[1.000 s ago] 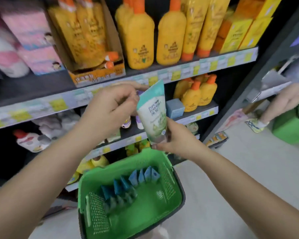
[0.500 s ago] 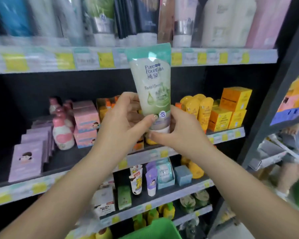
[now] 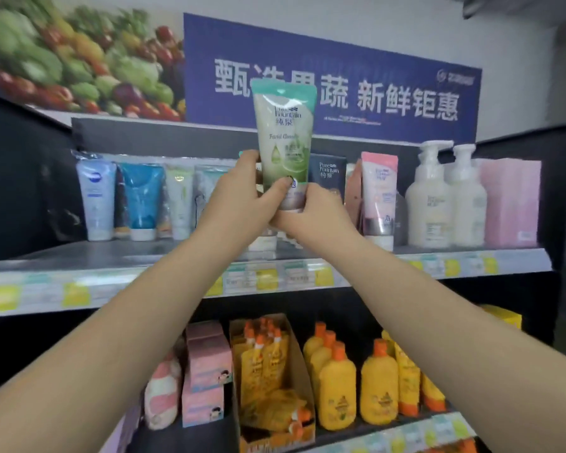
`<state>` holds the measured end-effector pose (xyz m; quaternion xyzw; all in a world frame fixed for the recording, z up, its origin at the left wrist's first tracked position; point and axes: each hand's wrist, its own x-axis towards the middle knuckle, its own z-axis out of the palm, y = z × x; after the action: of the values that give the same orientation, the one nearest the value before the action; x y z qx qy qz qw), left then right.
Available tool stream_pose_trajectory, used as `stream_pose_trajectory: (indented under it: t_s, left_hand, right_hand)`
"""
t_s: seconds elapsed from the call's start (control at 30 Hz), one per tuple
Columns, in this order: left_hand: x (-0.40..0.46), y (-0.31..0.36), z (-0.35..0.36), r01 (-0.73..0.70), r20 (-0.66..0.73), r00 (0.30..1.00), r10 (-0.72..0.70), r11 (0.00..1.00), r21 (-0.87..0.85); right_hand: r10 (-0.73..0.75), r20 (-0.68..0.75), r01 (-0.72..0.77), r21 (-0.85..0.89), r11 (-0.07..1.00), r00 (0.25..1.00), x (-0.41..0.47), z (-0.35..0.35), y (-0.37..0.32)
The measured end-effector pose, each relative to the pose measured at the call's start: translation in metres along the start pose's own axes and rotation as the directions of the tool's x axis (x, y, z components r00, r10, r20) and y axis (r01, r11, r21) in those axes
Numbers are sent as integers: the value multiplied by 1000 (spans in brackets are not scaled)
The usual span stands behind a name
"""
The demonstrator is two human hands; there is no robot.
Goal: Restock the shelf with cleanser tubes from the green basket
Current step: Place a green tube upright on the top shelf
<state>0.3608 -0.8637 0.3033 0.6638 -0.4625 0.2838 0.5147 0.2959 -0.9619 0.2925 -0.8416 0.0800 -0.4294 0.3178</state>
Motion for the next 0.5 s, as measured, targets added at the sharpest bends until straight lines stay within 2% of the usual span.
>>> stream_pose_trajectory:
  t_s: [0.2, 0.33, 0.5]
  left_hand:
    - [14, -27, 1, 88, 69, 994, -90, 995, 41]
    - [8, -44, 8, 162, 118, 980, -157, 986, -32]
    - [4, -56, 16, 166, 107, 982, -154, 980, -111]
  right_hand:
    - [48, 72, -50, 27, 998, 996, 10, 20, 3]
    - [92, 82, -92, -7, 996, 992, 7, 32, 13]
    - [69, 44, -67, -45, 997, 997, 6, 36, 18]
